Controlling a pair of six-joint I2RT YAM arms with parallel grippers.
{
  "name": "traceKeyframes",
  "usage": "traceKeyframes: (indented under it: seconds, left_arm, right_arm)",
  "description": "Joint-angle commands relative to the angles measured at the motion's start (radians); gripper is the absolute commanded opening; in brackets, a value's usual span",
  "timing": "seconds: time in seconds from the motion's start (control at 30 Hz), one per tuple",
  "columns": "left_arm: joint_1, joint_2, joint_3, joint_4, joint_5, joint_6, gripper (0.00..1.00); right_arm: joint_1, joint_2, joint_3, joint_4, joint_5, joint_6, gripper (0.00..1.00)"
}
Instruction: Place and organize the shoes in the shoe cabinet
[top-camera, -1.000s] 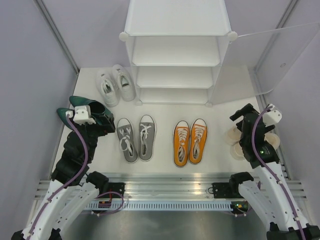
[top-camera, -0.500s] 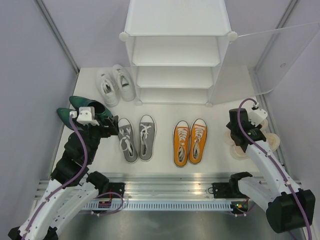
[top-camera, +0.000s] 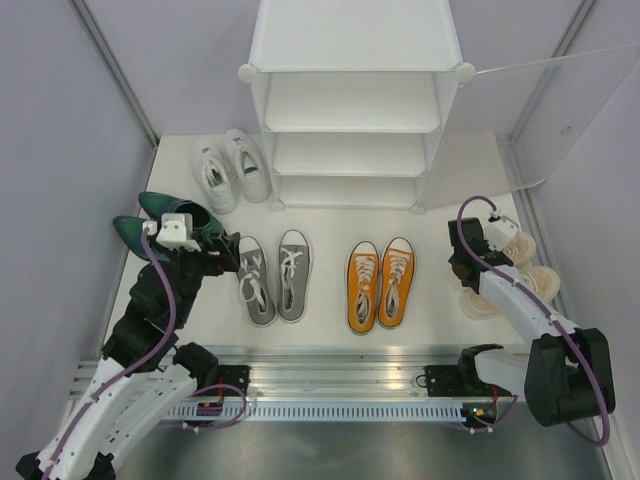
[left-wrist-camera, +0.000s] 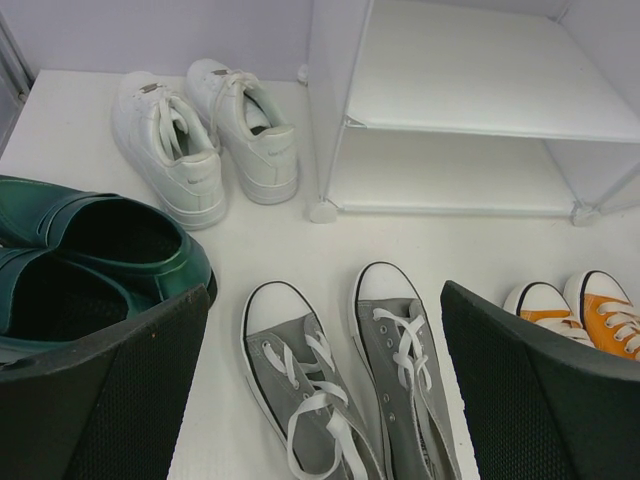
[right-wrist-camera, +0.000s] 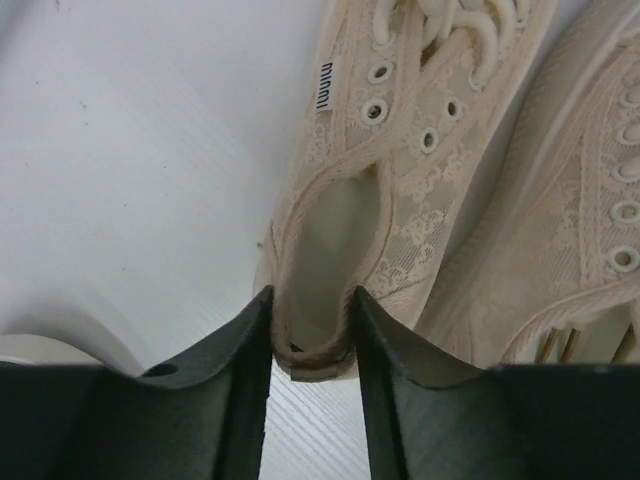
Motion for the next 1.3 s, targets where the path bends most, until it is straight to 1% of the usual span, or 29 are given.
traceKeyframes:
  seconds: [0.0, 0.03, 0.07, 0.2, 0.27, 0.3, 0.53, 0.57, 0.63, 0.8, 1.0, 1.1, 1.13, 1.17, 1.27]
  left_arm:
    - [-0.007, 0.015, 0.0, 0.036, 0.036, 0.033, 1.0]
    - [-0.007, 0.014, -0.001, 0.036, 0.038, 0.035, 1.0]
    - [-0.007, 0.015, 0.0, 0.036, 0.038, 0.036, 1.0]
    - [-0.008, 0.017, -0.003, 0.036, 0.036, 0.038, 1.0]
    - [-0.008, 0.018, -0.003, 0.036, 0.039, 0.038, 1.0]
    - [-0.008, 0.02, -0.003, 0.036, 0.039, 0.038, 1.0]
    - [-0.012, 0.026, -0.001, 0.036, 0.047, 0.039, 1.0]
    - [-0.012, 0.026, -0.001, 0.037, 0.049, 0.039, 1.0]
    - [-0.012, 0.026, -0.003, 0.037, 0.049, 0.039, 1.0]
    - [-0.013, 0.023, -0.001, 0.036, 0.05, 0.039, 1.0]
    - [-0.013, 0.018, 0.002, 0.036, 0.049, 0.041, 0.99]
    - [-0.015, 0.009, 0.002, 0.036, 0.055, 0.041, 1.0]
    - [-0.015, 0.007, 0.002, 0.036, 0.055, 0.041, 0.99]
    - [-0.015, 0.007, 0.002, 0.036, 0.055, 0.041, 1.0]
    - [-0.015, 0.012, 0.002, 0.034, 0.061, 0.039, 1.0]
  right_arm:
    - [-0.011, 0.029, -0.013, 0.052, -0.033, -0.016, 0.37]
    - [-0.012, 0.034, -0.011, 0.053, -0.04, -0.02, 0.35]
    - [-0.012, 0.037, -0.01, 0.052, -0.041, -0.025, 0.21]
    - [-0.014, 0.005, -0.008, 0.043, -0.067, -0.057, 0.11]
    - [-0.014, -0.049, -0.008, 0.034, -0.099, -0.069, 0.02]
    - [-0.015, -0.07, -0.01, 0.026, -0.107, -0.077, 0.01]
    - [-0.012, -0.314, 0.021, -0.074, -0.15, -0.137, 0.01]
    - [-0.012, -0.37, 0.028, -0.094, -0.173, -0.146, 0.01]
    - [-0.012, -0.432, 0.057, -0.112, -0.208, -0.163, 0.01]
    - [-0.012, -0.48, 0.134, -0.184, -0.349, -0.18, 0.01]
    - [-0.011, -0.534, 0.173, -0.204, -0.484, -0.197, 0.01]
    - [-0.009, -0.552, 0.168, -0.21, -0.582, -0.21, 0.01]
    - [-0.011, -0.569, 0.162, -0.212, -0.586, -0.217, 0.01]
    - [-0.011, -0.58, 0.153, -0.213, -0.631, -0.22, 0.01]
    - [-0.011, -0.61, 0.11, -0.213, -0.671, -0.247, 0.0]
